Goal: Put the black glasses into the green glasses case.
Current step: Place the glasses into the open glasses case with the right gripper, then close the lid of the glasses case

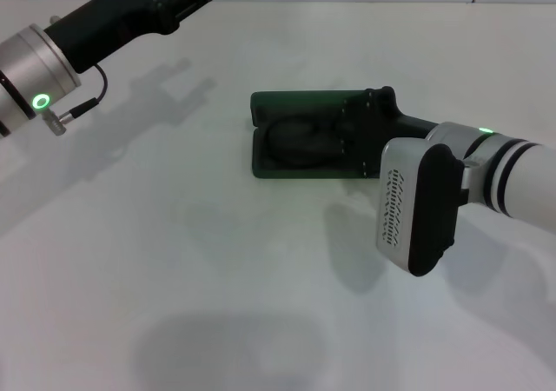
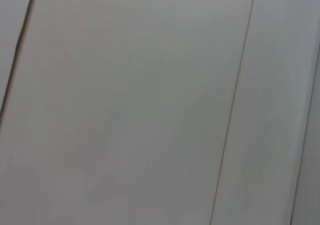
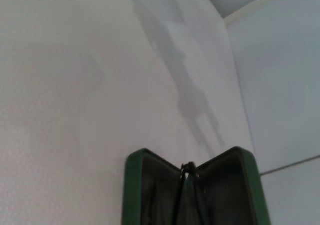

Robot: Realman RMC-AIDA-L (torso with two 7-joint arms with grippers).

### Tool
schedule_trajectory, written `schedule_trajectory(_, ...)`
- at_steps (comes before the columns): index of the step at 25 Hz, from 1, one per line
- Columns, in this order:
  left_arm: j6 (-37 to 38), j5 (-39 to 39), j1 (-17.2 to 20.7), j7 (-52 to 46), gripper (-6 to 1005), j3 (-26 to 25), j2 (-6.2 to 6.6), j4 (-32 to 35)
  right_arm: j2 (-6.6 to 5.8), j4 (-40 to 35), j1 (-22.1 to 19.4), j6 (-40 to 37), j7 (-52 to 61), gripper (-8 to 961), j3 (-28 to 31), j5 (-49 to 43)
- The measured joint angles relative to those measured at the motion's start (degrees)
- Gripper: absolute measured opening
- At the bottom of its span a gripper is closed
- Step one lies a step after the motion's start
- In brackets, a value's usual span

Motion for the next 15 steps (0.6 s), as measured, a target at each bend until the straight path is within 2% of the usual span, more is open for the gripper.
schedule_trajectory(11, -1.22, 0.35, -0.04, -0.01, 622, 0.67, 0.01, -0.04, -0.18, -4.95, -4.02, -4.28, 0.09, 235, 0.88, 1.87)
schedule_trajectory(15, -5.57, 2.65, -1.39, -0.90, 622, 2.67, 0.26, -0.04, -0.30, -5.70, -4.32, -9.40, 0.09, 235, 3.72, 4.87)
